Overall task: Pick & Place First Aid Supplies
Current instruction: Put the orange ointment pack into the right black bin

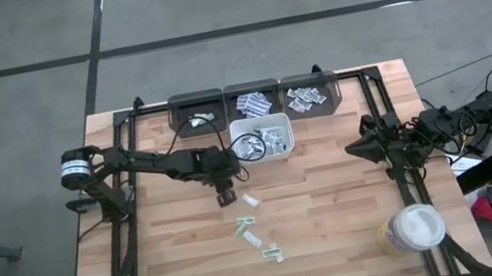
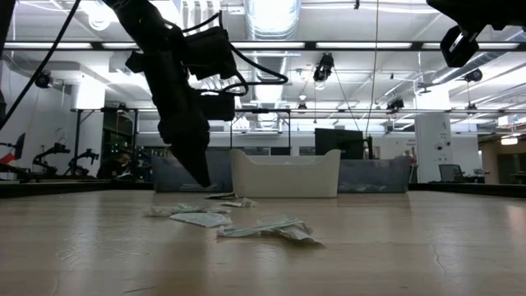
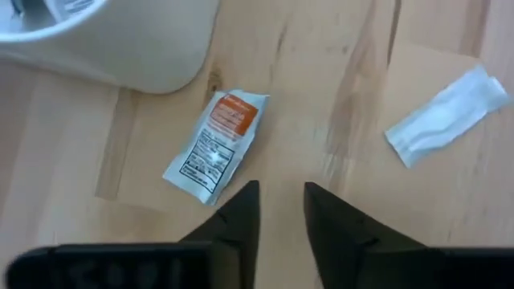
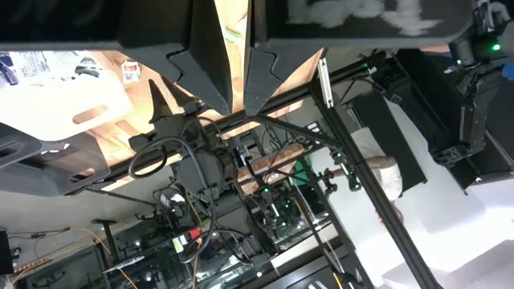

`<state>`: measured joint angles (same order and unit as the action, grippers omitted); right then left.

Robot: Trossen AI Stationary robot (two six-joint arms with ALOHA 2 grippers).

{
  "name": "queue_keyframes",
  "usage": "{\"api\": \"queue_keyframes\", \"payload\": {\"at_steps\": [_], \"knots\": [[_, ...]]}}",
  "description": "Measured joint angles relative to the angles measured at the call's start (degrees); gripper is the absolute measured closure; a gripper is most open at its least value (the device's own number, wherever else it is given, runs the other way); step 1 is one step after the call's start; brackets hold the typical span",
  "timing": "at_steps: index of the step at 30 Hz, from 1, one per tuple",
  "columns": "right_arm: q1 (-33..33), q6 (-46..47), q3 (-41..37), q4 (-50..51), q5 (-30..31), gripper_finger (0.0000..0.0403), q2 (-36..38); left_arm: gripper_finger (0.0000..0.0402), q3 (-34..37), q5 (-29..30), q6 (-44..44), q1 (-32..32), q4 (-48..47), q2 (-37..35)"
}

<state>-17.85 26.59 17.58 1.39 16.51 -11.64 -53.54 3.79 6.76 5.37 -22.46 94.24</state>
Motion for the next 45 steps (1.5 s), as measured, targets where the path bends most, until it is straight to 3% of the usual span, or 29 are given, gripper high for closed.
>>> {"api": "queue_keyframes", "payload": {"at_steps": [5,8,19,23,26,34,42,45], "knots": [[0.00,0.00,0.00,0.00,0.00,0.0369,0.00,0.0243,0.00,0.62,-6.61,0.00,0.32,-0.02],[0.00,0.00,0.00,0.00,0.00,0.0369,0.00,0.0226,0.00,1.79,-12.17,0.06,1.21,-0.02],[-0.02,0.00,0.00,-0.17,0.00,0.0369,0.00,0.0223,0.00,3.52,-17.67,2.84,2.99,3.42],[-0.02,0.02,0.00,-0.26,0.00,0.0369,0.00,0.0223,-0.22,1.08,-17.70,4.50,3.43,5.82],[0.00,1.17,0.00,-0.28,0.01,0.0369,0.00,0.0224,-0.24,-4.75,-17.31,5.79,3.44,7.98],[-0.01,2.80,0.00,-0.28,0.02,0.0369,0.00,0.0290,0.04,-6.58,-14.22,5.41,2.97,11.56],[-0.02,2.82,0.00,-0.26,0.02,0.0369,0.00,0.0383,0.09,-6.84,-9.25,3.67,1.33,9.49],[-0.02,2.82,0.00,-0.26,0.02,0.0369,-0.03,0.0397,0.06,-8.66,-6.58,2.59,-1.03,7.94]]}}
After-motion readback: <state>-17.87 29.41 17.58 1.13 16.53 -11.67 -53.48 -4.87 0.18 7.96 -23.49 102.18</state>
